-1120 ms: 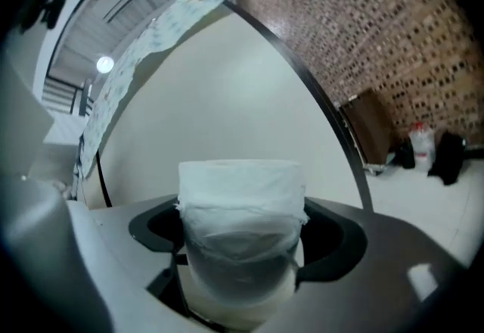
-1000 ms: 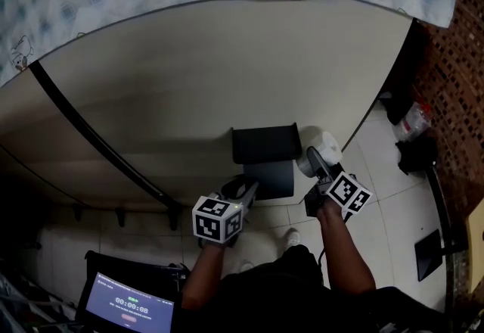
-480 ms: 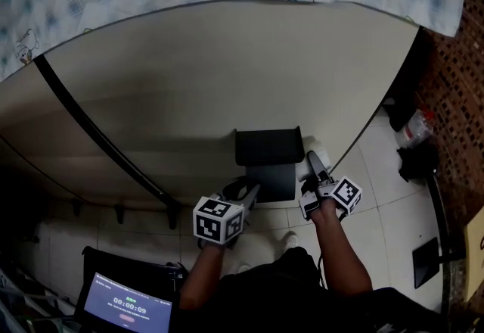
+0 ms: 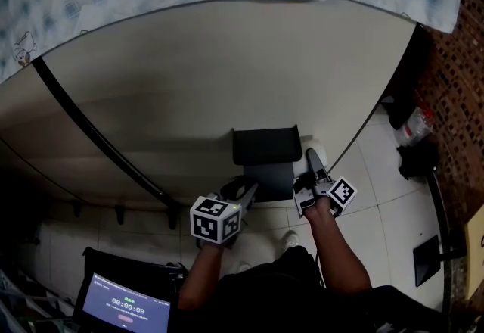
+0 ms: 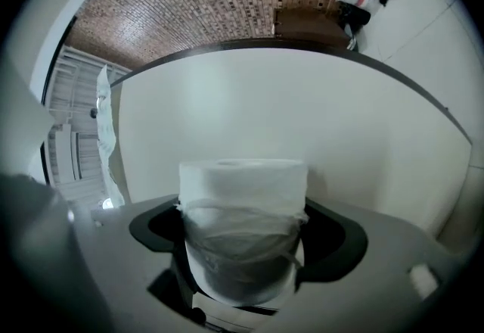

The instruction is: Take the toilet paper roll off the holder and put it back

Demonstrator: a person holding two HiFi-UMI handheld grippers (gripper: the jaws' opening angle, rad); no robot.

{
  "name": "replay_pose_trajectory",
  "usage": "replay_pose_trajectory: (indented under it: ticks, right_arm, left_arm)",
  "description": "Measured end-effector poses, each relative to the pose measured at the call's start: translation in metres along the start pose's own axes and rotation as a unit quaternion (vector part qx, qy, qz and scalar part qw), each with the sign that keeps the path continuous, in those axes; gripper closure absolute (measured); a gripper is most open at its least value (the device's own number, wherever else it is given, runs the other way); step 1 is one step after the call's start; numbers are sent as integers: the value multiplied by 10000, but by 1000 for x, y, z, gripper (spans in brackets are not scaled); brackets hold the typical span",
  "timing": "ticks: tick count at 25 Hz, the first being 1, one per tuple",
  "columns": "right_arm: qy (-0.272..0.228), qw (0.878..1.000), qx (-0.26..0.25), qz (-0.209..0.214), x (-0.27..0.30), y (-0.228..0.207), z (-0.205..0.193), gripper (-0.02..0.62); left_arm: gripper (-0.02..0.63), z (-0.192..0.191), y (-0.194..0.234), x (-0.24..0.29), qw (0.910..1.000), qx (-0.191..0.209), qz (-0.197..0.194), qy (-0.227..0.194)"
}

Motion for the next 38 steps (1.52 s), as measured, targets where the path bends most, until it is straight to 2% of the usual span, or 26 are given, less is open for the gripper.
replay_pose_trajectory:
  ticks: [8,17,22,26,29,35,38]
  right_arm:
    - [-77,9998,-77,142,-1,5,-1,153]
    - [382,9984,2,415,5,3,-24,155]
    - [817,9946,-179,611,2,2,-29,155]
    - [1235,9894,-329,694,2,0,-37,160]
    - [1547,9832,-334,907,5,4,-44,161]
    - [2177,9665,-444,1287,16,10,-68,164]
    - [2559,9521,-594,1563,21,18,-83,166]
  left_arm:
    - [453,1,-1,0,10000,-14,6,20]
    - [453,0,-1,0,10000,-31,-19,24]
    - [453,2,-1,0,10000,-36,-61,30]
    - [453,2,-1,0,10000,-36,-52,46]
    - [452,2,-1,0,10000,-41,-63,41]
    - [453,1,-1,0,9999,-41,-75,62]
    - [451,1,-1,1,9999,-42,-95,65]
Point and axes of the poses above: the fingertips, and each gripper's own axes: x forward along the fingers, y to its left, z out of its top, the point moved 1 cm from there along -x, backward along the fingers, and after that the axes turned 13 degrees about -x, right-handed, at the moved point
